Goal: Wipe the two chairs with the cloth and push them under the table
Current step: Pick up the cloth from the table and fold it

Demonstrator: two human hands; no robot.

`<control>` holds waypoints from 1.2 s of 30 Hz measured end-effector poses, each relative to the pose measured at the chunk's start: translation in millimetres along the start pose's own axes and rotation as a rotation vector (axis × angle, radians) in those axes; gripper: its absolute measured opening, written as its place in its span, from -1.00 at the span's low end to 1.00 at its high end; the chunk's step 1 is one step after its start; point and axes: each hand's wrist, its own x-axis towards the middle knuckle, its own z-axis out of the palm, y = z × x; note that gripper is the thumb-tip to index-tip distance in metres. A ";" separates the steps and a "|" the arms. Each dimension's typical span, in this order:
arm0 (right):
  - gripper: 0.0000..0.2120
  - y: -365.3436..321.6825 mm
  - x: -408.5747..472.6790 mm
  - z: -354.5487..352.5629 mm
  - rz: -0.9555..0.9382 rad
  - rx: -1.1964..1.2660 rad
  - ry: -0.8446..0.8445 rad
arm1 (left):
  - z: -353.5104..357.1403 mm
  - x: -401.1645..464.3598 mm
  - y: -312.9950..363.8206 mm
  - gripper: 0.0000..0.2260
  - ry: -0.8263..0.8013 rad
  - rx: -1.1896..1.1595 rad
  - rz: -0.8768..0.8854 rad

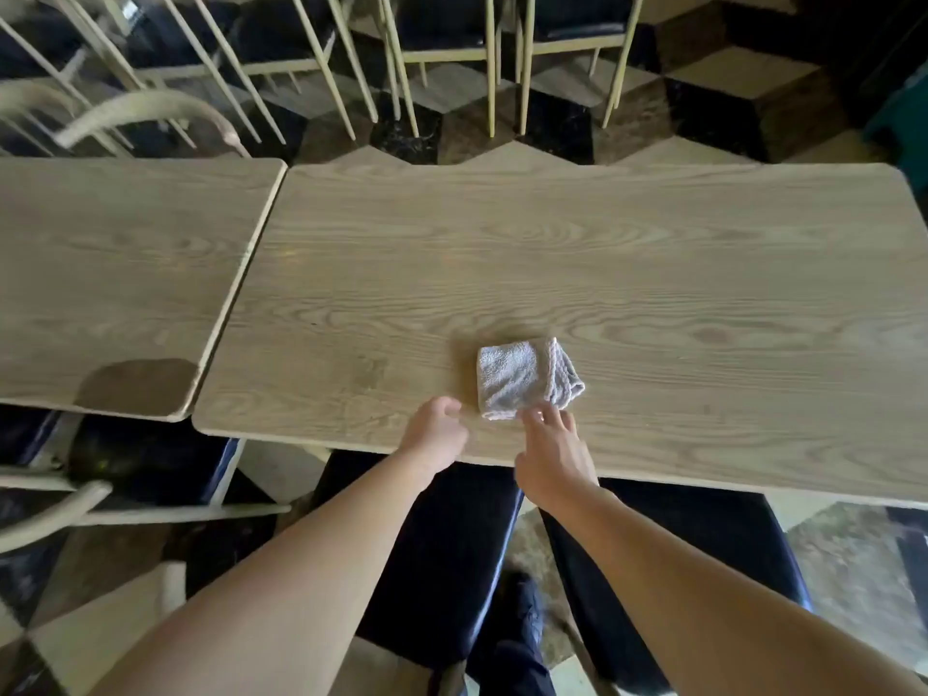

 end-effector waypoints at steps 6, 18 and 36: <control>-0.44 19.8 46.2 2.3 -0.098 -0.017 0.046 | 21.7 51.0 26.0 -0.73 0.037 -0.299 -0.270; -0.43 38.9 68.5 10.2 -0.074 0.029 0.047 | 47.3 81.3 43.1 -0.77 -0.010 -0.444 -0.388; -0.60 -6.2 34.8 7.2 -0.125 -0.072 0.115 | 7.2 -3.3 20.0 -0.89 -0.065 -0.627 -0.059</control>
